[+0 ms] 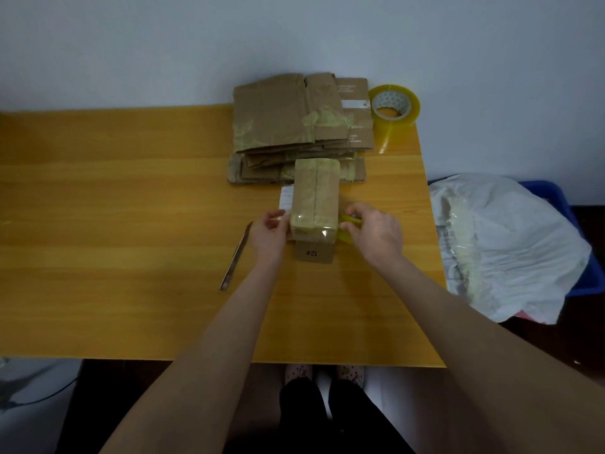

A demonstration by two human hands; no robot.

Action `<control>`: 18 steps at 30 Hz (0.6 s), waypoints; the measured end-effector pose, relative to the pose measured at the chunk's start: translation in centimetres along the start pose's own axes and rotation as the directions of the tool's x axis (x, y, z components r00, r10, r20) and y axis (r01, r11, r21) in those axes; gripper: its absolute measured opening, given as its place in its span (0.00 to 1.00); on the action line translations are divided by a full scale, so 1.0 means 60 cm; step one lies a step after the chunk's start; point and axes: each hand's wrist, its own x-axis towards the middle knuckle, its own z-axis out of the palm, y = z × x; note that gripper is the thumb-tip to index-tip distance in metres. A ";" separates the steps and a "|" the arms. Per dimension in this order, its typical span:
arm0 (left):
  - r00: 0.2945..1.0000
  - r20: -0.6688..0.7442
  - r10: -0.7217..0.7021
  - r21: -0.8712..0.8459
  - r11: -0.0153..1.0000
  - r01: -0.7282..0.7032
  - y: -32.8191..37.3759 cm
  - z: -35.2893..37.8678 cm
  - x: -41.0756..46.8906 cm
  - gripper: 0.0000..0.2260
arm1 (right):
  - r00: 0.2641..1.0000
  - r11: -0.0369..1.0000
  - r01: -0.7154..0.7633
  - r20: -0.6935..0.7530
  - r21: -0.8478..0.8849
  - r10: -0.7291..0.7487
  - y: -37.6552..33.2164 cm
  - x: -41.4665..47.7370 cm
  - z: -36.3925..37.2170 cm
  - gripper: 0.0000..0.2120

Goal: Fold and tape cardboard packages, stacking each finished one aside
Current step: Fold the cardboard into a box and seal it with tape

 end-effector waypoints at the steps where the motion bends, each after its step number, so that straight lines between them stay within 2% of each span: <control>1: 0.999 0.004 0.031 0.054 0.998 -0.032 0.001 -0.002 0.003 0.14 | 1.000 1.000 0.003 0.006 0.002 -0.003 -0.002 0.000 0.002 0.12; 3: 0.997 0.029 0.078 0.140 0.987 -0.081 0.001 -0.005 0.012 0.23 | 1.000 1.000 0.009 0.019 -0.007 -0.009 -0.006 0.001 0.003 0.12; 5: 0.997 0.052 0.065 0.205 0.976 -0.074 0.009 -0.010 0.018 0.29 | 1.000 1.000 0.008 0.031 -0.007 -0.008 -0.007 0.001 0.000 0.12; 7: 0.996 0.015 0.093 0.314 0.945 -0.093 0.016 -0.022 0.009 0.27 | 0.999 1.000 -0.003 0.043 0.009 0.003 -0.007 0.001 -0.006 0.12; 8: 0.977 -0.012 0.214 0.393 0.899 -0.193 0.017 -0.030 -0.005 0.22 | 0.999 1.000 -0.010 0.050 0.016 0.009 -0.006 0.000 -0.008 0.12; 9: 0.909 -0.009 0.416 0.464 0.807 -0.364 0.018 -0.037 -0.024 0.17 | 0.998 1.000 -0.013 0.058 0.021 0.012 -0.007 0.000 -0.009 0.12; 10: 0.792 0.059 0.608 0.513 0.662 -0.546 0.018 -0.038 -0.045 0.14 | 0.998 1.000 -0.015 0.065 0.026 0.013 -0.007 0.000 -0.010 0.12; 11: 0.668 0.177 0.723 0.535 0.499 -0.682 0.016 -0.033 -0.066 0.13 | 0.997 1.000 -0.013 0.070 0.028 0.011 -0.008 0.000 -0.012 0.12; 12: 0.560 0.301 0.772 0.532 0.352 -0.770 0.006 -0.023 -0.077 0.15 | 0.997 1.000 -0.006 0.078 0.028 0.004 -0.007 0.001 -0.014 0.13; 13: 0.501 0.402 0.766 0.536 0.247 -0.807 -0.003 -0.014 -0.081 0.18 | 0.995 1.000 0.008 0.096 0.026 -0.011 -0.003 0.000 -0.017 0.14; 14: 0.510 0.460 0.727 0.560 0.208 -0.802 -0.009 -0.007 -0.082 0.22 | 0.992 0.999 0.027 0.122 0.022 -0.029 0.002 -0.001 -0.021 0.15; 16: 0.588 0.487 0.646 0.626 0.212 -0.751 -0.012 -0.003 -0.077 0.28 | 0.984 0.999 0.052 0.173 -0.008 -0.049 0.019 -0.007 -0.030 0.19; 18: 0.624 0.503 0.598 0.679 0.174 -0.713 -0.004 0.000 -0.078 0.29 | 0.977 0.999 0.048 0.207 -0.016 -0.044 0.037 -0.015 -0.031 0.22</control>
